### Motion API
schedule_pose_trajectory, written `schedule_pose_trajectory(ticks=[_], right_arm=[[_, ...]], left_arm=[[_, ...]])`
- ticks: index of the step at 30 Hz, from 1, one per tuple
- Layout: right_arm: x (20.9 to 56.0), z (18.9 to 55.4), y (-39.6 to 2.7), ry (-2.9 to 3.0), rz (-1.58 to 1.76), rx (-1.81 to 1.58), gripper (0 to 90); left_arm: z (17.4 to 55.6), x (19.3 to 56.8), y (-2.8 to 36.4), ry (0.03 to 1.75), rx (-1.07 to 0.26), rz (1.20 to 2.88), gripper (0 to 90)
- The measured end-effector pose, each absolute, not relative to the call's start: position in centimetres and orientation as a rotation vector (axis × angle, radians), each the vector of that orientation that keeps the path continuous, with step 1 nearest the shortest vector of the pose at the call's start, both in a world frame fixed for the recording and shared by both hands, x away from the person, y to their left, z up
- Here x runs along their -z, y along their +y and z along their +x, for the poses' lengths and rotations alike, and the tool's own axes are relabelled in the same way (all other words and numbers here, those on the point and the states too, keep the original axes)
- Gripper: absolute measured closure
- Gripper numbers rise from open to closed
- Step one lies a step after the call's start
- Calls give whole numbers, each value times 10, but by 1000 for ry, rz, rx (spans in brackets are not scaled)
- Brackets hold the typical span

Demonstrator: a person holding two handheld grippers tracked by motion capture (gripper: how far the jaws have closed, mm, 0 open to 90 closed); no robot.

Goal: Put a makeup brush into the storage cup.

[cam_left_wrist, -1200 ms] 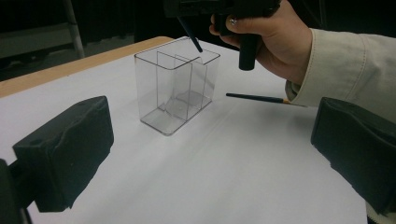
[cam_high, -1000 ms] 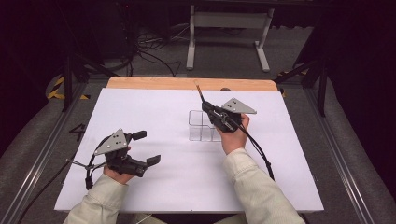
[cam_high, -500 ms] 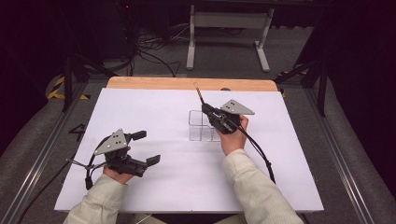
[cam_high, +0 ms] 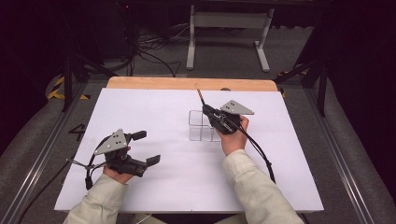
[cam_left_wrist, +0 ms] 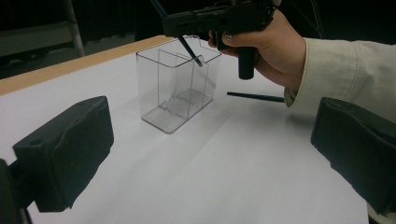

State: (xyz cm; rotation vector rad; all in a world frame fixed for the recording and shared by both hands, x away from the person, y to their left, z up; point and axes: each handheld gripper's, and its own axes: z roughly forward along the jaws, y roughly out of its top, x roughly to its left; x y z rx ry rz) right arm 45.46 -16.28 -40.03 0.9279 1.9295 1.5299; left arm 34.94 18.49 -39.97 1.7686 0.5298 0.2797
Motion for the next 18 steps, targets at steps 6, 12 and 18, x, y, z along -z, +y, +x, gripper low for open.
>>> schedule_pose_trajectory(ticks=[6,12,18], right_arm=[[400,454,-164,1939,934,-1529,832],[401,453,-163,1957,962,-1525,831],[403,453,-164,1985,987,-1517,830]], left_arm=[[349,400,184,528,-278,1774,1],[350,400,184,531,-277,1772,1],[350,400,183,532,-276,1771,1]])
